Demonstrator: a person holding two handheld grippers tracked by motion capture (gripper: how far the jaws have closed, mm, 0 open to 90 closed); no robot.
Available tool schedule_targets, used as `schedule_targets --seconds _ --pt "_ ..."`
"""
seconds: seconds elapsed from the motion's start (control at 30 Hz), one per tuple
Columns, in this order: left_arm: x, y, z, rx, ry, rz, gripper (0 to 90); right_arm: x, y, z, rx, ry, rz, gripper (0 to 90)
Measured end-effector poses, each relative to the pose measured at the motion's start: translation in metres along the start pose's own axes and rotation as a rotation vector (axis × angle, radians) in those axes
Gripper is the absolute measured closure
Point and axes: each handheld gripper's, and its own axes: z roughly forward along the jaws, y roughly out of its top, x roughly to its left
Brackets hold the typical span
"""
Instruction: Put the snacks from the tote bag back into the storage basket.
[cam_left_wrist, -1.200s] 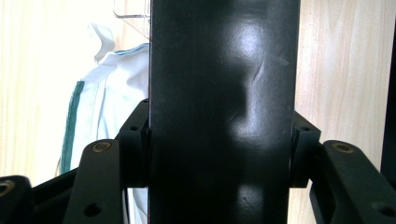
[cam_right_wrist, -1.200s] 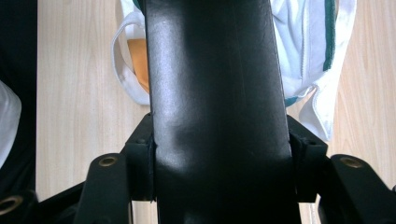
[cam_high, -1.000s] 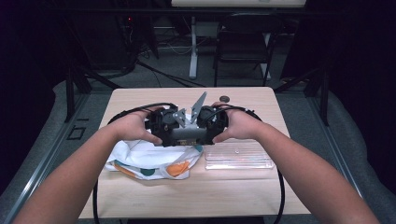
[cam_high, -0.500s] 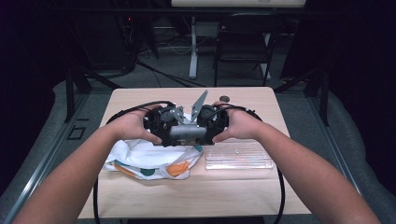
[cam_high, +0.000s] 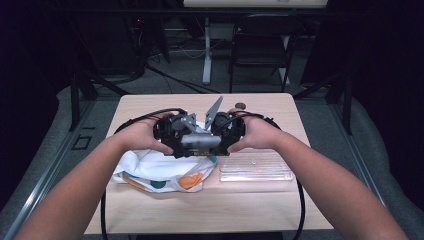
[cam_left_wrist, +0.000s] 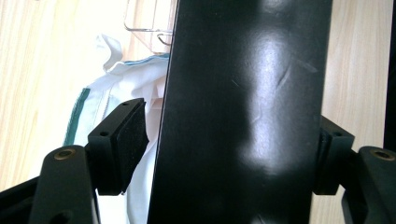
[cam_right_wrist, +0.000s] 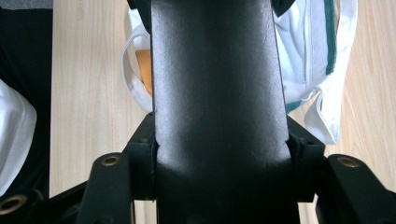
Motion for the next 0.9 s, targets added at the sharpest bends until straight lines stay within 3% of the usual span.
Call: schedule_targets --seconds 0.5,0.9 --pt "0.003 -0.005 -0.013 -0.036 0.025 -0.048 25.6 -0.005 -0.008 0.0 0.047 -0.014 0.007 42.1" --pt "0.006 -0.017 -0.021 -0.046 0.051 -0.089 25.4 -0.011 -0.037 -0.003 0.066 -0.033 0.032 42.1"
